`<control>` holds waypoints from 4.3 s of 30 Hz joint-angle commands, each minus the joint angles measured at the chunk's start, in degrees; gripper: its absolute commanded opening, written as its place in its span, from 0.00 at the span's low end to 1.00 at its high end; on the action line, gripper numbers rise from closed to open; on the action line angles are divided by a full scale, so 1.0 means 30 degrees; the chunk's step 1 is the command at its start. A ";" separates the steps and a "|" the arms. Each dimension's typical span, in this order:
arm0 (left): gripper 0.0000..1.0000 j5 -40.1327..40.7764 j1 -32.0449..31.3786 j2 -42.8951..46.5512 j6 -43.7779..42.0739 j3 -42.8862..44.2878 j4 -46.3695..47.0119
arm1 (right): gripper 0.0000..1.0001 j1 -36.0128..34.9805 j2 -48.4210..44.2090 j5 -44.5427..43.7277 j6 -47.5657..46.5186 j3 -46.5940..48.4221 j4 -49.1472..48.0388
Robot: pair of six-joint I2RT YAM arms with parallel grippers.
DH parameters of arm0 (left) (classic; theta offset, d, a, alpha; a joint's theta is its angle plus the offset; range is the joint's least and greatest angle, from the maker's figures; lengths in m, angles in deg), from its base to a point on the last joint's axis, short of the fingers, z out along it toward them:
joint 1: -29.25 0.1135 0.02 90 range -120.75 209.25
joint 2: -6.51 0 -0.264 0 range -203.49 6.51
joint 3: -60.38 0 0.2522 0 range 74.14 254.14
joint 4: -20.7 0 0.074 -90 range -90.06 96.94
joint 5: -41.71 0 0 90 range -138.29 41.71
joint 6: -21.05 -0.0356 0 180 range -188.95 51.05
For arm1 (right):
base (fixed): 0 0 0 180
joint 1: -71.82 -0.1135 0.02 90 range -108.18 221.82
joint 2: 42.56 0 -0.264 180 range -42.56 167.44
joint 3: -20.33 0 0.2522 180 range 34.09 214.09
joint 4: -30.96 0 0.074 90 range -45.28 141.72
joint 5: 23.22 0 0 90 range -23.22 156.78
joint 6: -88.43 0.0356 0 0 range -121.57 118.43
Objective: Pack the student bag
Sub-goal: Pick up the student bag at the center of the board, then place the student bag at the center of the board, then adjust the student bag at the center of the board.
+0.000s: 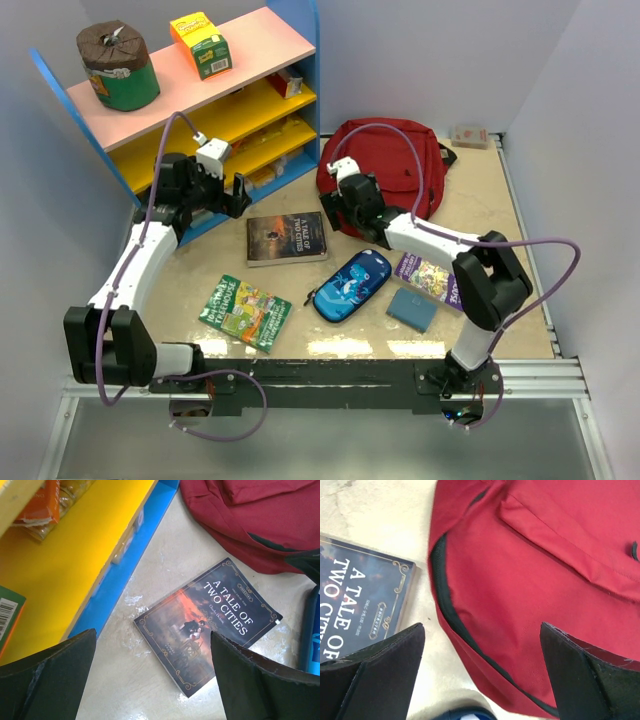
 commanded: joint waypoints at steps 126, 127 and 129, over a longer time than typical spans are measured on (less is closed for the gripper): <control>0.00 0.0297 -0.6315 -0.7257 0.1589 0.0024 0.3638 | 0.57 -0.0165 -0.7766 -0.3279 1.4257 -0.9128 0.3853; 0.00 0.0386 -0.6315 -0.6878 0.1619 -0.0094 0.3697 | 0.56 -0.0165 -0.7884 -0.3221 1.4316 -0.9158 0.3882; 0.00 0.0416 -0.6315 -0.6583 0.1445 -0.0416 0.3668 | 0.55 -0.0106 -0.8089 -0.3249 1.4288 -0.9071 0.3940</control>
